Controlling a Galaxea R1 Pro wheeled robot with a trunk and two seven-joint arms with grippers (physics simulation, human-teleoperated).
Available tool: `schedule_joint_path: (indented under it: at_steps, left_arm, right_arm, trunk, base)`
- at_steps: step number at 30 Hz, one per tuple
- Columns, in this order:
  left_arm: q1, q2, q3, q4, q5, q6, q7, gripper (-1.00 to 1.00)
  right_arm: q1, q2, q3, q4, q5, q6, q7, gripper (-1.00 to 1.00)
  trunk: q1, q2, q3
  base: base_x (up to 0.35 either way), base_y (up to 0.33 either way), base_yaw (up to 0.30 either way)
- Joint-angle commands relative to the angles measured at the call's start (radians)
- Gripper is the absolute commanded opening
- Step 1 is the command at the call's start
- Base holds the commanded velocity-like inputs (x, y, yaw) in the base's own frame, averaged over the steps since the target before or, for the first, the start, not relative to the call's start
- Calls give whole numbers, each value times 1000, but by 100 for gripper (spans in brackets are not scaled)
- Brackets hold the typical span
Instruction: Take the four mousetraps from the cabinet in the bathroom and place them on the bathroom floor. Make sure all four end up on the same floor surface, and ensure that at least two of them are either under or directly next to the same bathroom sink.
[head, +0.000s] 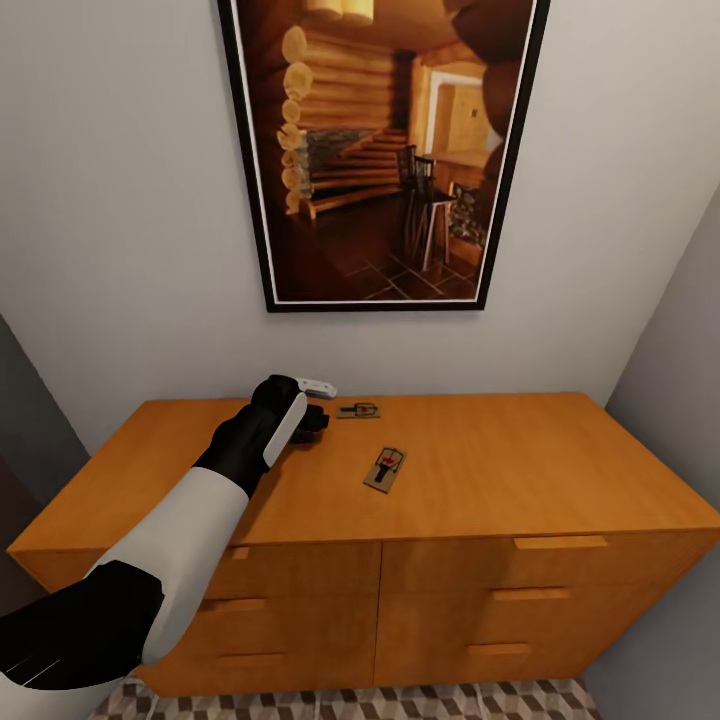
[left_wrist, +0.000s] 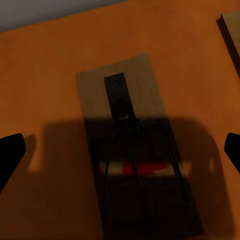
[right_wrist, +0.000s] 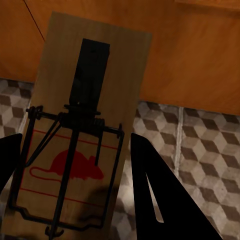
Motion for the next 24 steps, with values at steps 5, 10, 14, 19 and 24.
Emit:
schedule_joint_path:
  at_steps: [5,10,14,19,24]
  left_arm:
    - [-1,0,-2,0,10,3,10,100]
    - [-1,0,-2,0,10,3,10,100]
    - [-1,0,-3,0,10,3,10,100]
    - [-1,0,-3,0,10,3,10,100]
    - [-1,0,-4,4,10,3,10,100]
  right_arm:
    - [-1,0,-7,0,-3,-2,11,-100]
    - [-1,0,-7,0,-3,-2,11,-100]
    - [-1,0,-7,0,-3,-2,11,-100]
    - [-1,0,-7,0,-3,-2,11,-100]
    - [-1,0,-7,0,-3,-2,11,-100]
  trunk:
    - [0,-1,-2]
    - [0,-1,-7]
    - [0,-1,-11]
    - [0,-1,-17]
    - [0,-1,-20]
  base:
    - [0,0,0]
    - [0,0,0]
    - [0,0,0]
    - [0,0,0]
    - [0,0,0]
